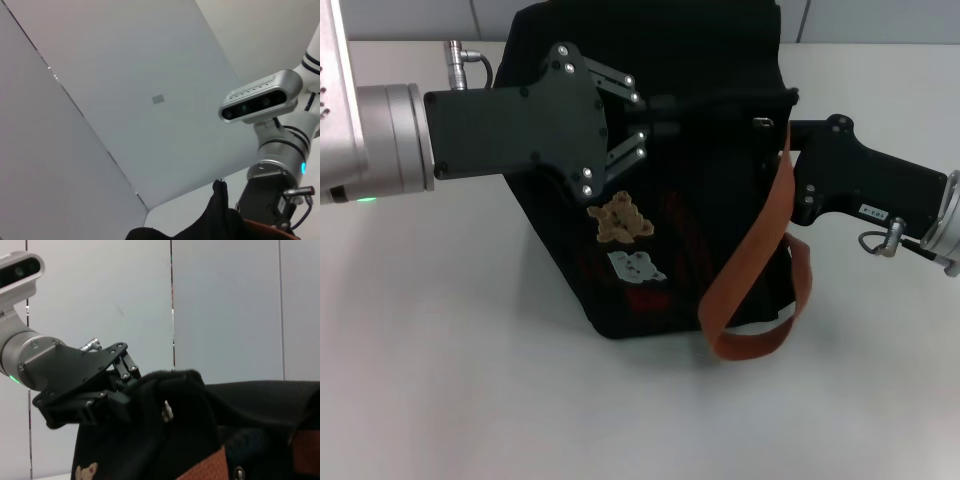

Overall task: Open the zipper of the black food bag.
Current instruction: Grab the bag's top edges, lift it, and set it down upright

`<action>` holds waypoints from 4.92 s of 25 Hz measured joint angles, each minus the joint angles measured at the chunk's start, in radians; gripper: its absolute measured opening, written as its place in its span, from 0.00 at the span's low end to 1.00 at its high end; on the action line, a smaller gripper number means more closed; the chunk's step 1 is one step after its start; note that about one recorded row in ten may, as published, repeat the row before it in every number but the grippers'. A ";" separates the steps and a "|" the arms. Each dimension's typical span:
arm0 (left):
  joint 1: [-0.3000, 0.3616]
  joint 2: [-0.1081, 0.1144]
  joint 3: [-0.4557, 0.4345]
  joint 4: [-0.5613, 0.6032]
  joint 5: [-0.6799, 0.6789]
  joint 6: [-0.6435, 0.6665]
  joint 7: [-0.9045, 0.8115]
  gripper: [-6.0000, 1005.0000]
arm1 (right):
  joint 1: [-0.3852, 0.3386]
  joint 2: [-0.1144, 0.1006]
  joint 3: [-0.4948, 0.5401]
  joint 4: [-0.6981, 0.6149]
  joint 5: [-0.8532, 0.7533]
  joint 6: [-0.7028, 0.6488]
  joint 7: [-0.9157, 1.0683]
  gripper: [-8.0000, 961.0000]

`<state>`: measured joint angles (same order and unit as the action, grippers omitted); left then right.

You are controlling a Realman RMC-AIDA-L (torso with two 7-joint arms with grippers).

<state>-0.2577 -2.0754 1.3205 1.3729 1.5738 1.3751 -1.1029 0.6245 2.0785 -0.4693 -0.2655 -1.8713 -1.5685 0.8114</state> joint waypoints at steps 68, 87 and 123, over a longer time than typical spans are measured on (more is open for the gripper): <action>0.020 0.002 -0.175 -0.214 -0.133 0.080 0.092 0.11 | 0.048 -0.001 -0.182 -0.034 0.055 0.188 0.229 0.44; 0.007 0.001 -0.175 -0.251 -0.146 0.093 0.117 0.11 | 0.024 0.001 -0.234 -0.034 0.057 0.126 0.231 0.09; -0.004 0.000 -0.134 -0.264 -0.160 0.119 0.119 0.11 | 0.015 0.006 -0.234 -0.031 0.073 0.150 0.242 0.50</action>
<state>-0.2617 -2.0755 1.1864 1.1094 1.4141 1.4945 -0.9840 0.6391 2.0846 -0.7037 -0.2964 -1.7979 -1.4185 1.0536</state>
